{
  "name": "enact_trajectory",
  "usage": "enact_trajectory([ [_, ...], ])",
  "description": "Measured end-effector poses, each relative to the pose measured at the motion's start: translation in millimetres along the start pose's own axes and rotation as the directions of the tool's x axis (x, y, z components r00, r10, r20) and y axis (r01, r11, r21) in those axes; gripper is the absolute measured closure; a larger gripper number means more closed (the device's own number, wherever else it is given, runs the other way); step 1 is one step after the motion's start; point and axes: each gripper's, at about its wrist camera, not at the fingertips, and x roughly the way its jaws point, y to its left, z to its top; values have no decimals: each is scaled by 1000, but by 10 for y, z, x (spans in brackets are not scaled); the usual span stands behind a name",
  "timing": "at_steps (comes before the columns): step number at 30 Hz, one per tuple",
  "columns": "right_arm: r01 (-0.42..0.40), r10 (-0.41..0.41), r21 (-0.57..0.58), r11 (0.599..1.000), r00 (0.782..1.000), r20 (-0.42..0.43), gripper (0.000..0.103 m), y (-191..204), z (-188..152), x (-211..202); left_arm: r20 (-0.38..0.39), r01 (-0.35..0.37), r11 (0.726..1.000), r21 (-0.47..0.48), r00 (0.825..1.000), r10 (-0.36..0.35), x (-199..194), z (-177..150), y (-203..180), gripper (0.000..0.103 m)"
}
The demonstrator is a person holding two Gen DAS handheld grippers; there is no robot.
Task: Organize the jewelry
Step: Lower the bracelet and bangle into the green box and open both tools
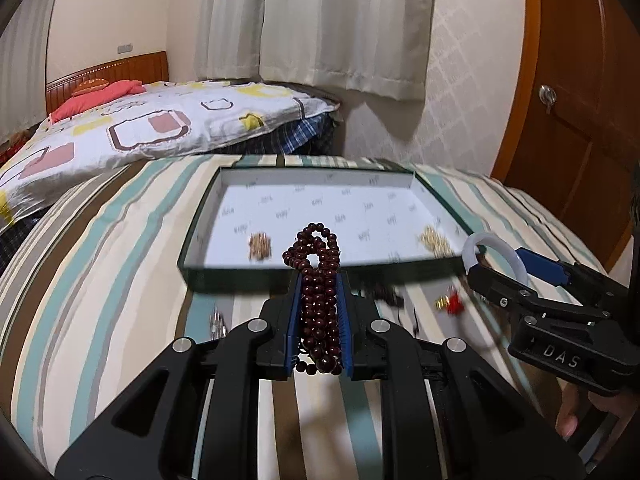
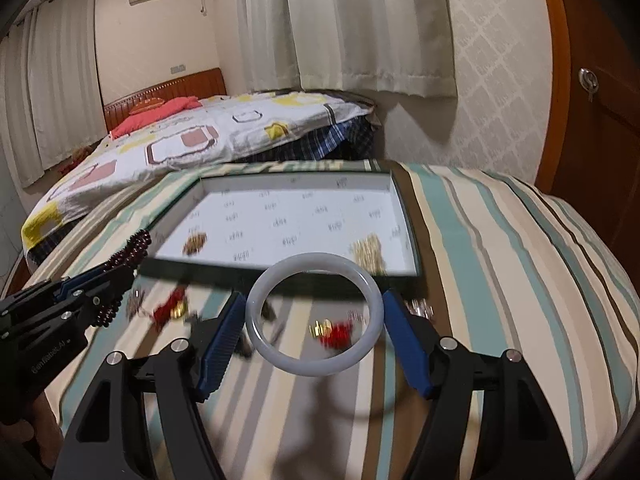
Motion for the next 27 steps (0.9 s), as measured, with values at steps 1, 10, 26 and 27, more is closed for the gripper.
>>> enact_trajectory([
  [1, 2, -2, -4, 1000, 1000, 7, 34, 5, 42, 33, 6, -2, 1000, 2, 1000, 2, 31, 38, 3, 87],
  [10, -16, 16, -17, 1000, 1000, 16, 34, 35, 387, 468, 36, -9, 1000, 8, 999, 9, 520, 456, -5, 87],
  [26, -76, 76, 9, 997, 977, -200, 34, -67, 375, 1251, -223, 31, 999, -37, 974, -38, 1467, 321, 106, 87],
  [27, -78, 78, 8, 997, 975, -208, 34, -65, 361, 1271, -240, 39, 998, -45, 969, -48, 1502, 315, 116, 87],
])
